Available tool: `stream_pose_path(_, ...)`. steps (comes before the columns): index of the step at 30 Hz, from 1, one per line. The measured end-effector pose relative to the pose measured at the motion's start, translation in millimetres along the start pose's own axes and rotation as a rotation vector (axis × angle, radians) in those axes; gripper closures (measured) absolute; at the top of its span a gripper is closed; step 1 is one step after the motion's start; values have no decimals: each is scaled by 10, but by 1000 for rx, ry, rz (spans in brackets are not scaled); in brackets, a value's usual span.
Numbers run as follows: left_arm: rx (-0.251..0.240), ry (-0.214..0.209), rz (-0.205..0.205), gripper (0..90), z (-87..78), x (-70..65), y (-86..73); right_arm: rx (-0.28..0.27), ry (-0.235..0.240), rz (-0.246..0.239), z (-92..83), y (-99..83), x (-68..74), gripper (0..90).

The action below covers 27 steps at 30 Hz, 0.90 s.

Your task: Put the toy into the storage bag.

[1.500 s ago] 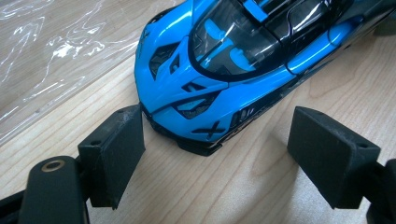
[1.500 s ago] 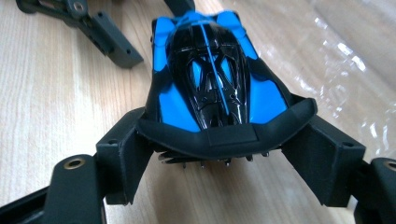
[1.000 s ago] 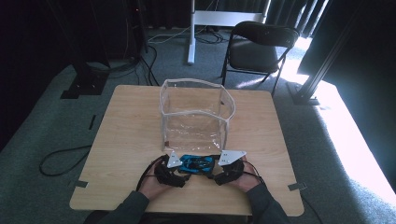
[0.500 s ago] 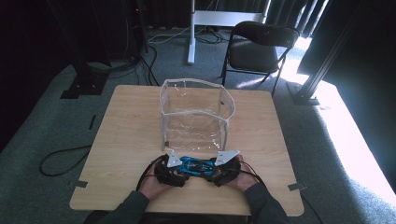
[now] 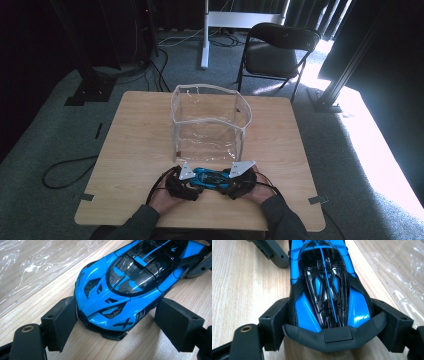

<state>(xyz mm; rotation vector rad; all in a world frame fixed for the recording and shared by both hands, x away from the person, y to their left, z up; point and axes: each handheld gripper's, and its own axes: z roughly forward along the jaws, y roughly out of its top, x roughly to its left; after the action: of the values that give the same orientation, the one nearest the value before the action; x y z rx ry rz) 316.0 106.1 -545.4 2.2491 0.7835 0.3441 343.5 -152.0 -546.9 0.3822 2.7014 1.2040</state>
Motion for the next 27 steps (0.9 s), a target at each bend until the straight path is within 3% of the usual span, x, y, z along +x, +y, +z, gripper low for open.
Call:
stream_pose_path(5, -3, 6, -9, 186, 1, 3, -1, -61, -9, -2, -110, 83, 36, 236)
stream_pose_path(27, -3, 7, -9, 187, 2, -2, -1, -84, 3, 12, -384, 176, 3, 247)
